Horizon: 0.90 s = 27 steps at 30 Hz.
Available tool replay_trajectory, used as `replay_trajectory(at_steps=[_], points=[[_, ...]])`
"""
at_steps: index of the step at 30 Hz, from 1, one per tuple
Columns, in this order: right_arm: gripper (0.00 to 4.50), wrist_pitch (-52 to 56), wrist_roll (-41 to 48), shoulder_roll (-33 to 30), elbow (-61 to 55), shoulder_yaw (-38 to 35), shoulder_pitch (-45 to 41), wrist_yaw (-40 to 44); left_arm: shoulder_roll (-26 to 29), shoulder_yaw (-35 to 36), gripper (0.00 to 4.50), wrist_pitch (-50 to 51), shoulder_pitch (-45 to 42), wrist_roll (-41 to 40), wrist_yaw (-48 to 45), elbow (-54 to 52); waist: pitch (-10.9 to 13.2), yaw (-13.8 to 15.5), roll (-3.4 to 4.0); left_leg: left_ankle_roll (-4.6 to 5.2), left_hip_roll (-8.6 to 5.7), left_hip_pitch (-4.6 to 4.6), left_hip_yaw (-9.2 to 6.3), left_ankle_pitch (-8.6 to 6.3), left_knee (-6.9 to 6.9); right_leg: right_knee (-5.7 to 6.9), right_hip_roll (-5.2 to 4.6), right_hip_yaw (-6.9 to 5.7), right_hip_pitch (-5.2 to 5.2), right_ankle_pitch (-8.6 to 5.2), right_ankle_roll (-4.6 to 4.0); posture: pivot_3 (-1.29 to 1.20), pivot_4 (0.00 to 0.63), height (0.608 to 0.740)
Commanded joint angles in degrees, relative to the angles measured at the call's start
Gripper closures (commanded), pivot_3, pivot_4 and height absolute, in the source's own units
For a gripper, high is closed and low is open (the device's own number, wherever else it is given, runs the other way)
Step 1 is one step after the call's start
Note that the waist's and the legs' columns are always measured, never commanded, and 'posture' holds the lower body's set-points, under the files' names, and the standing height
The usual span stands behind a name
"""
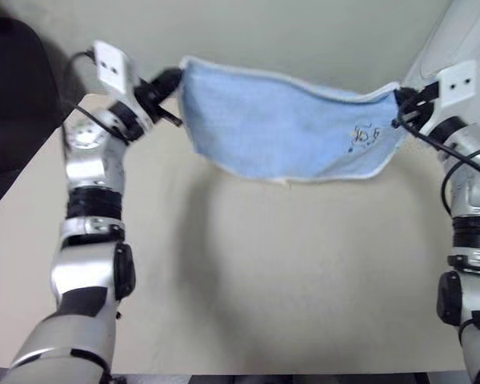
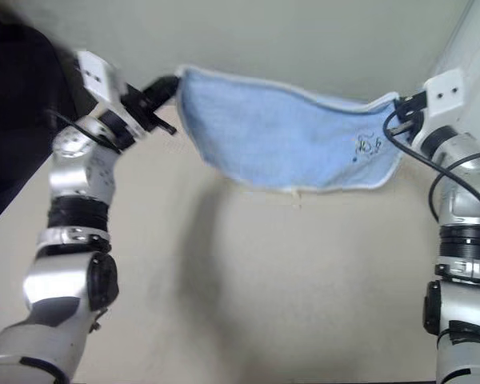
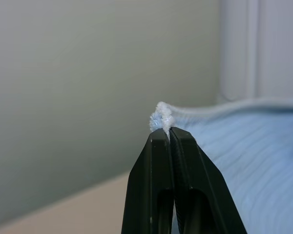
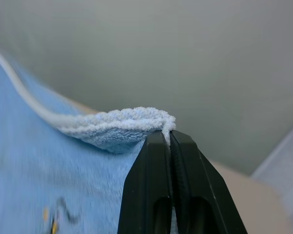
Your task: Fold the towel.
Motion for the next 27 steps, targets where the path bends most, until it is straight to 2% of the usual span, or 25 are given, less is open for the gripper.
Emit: replay_trajectory(at_steps=[1,4,9,10,12,15,19,23,27], points=[[4.45,3.54,8.05,-4.71,-13.36,-8.07,8.86,6.69,5.06,3.17,4.5,3.01,6.95,-4.7,-8.72,-7.98,-0.01,0.0,0.01,-0.03,0.0,0.0,-0.01,0.02,-0.06,-0.03,0.0,-0.02,0.01,0.0,0.0,0.0,0.15,0.74],[4.45,7.54,12.94,-6.07,-20.3,-12.76,18.2,8.98,7.47,4.23,4.5,7.98,15.6,-8.59,-13.16,-16.74,0.02,0.02,-0.04,-0.24,-0.01,0.16,0.01,-0.06,-0.18,-0.03,0.03,-0.03,0.15,-0.12,-0.15,0.0,0.15,0.74],[4.45,15.59,21.5,-4.72,-36.61,-18.06,41.51,13.59,10.74,4.85,4.5,18.12,36.06,-13.48,-16.81,-35.22,0.03,0.17,-0.14,-0.62,-0.13,0.0,-0.08,-0.08,-0.04,0.08,-0.01,0.04,0.18,-0.3,-0.42,0.0,0.15,0.74],[4.45,16.59,22.69,-4.71,-38.88,-18.5,44.38,13.86,11.27,5.07,4.5,19.45,38.46,-14.17,-16.79,-37.4,0.06,0.11,-0.11,-0.65,-0.13,0.02,-0.09,-0.15,0.02,0.15,0.0,0.04,0.21,-0.45,-0.48,0.0,0.15,0.74],[4.45,18.78,25.67,-4.63,-42.28,-19.84,49.4,14.56,12.1,5.98,4.5,22.08,42.51,-15.87,-16.68,-41.44,0.11,0.03,-0.03,-0.66,-0.14,-0.11,-0.08,-0.17,0.14,0.21,0.04,0.08,0.11,-1.17,-0.05,0.0,0.15,0.74],[4.45,22.29,31.15,-4.34,-47.02,-21.69,57.77,17.72,13.9,7.72,4.5,26.39,48.53,-18.97,-17.65,-47.31,0.01,-0.04,-0.14,-0.66,-0.16,-0.51,-0.09,-0.16,0.41,0.23,0.05,0.11,-0.11,-1.26,-0.06,0.0,0.15,0.74],[4.45,24.09,34.57,-5.35,-49.72,-21.88,63.9,20.38,16.27,8.49,4.5,29.54,52.4,-20.76,-19.34,-49.74,-0.04,-0.11,-0.15,-0.58,-0.21,-0.66,-0.11,-0.21,0.44,0.28,0.06,0.16,-0.25,-1.62,-0.3,0.0,0.15,0.74],[4.45,24.69,35.18,-6.93,-50.65,-21.49,67.96,22.6,18.58,7.99,4.5,29.26,55.65,-19.2,-21.34,-50.01,-0.13,-0.12,-0.15,-0.56,-0.22,-0.73,-0.08,-0.23,0.44,0.3,0.03,0.19,-0.35,-1.63,-0.33,0.0,0.15,0.74],[4.45,22.28,31.78,-7.79,-49.6,-20.03,69.95,22.8,19.41,6.86,4.5,26.03,56.45,-15.57,-21.83,-47.24,-0.19,-0.12,-0.21,-0.58,-0.22,-0.71,-0.09,-0.27,0.44,0.53,0.02,0.2,-0.46,-1.63,-0.34,0.0,0.15,0.74]])
